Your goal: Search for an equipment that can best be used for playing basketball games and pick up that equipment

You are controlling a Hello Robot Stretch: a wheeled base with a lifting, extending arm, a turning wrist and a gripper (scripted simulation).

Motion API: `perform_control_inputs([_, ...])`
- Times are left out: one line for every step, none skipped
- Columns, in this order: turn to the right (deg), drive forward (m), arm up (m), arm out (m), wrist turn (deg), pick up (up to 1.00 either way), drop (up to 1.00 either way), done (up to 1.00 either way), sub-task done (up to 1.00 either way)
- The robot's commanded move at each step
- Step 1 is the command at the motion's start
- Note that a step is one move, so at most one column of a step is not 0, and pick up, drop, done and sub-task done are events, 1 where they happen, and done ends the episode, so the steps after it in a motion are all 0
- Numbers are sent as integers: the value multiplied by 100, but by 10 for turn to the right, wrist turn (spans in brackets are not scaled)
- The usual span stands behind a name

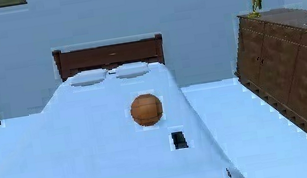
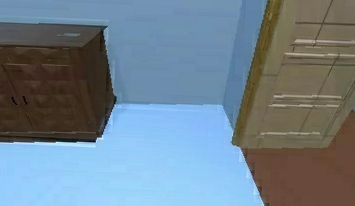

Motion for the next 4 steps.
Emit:
perform_control_inputs([180, 0, 0, 0, 0, 0, 0, 0, 0])
perform_control_inputs([0, 35, 0, 0, 0, 0, 0, 0, 0])
perform_control_inputs([-450, 0, 0, 0, 0, 0, 0, 0, 0])
perform_control_inputs([-450, 0, 0, 0, 0, 0, 0, 0, 0])
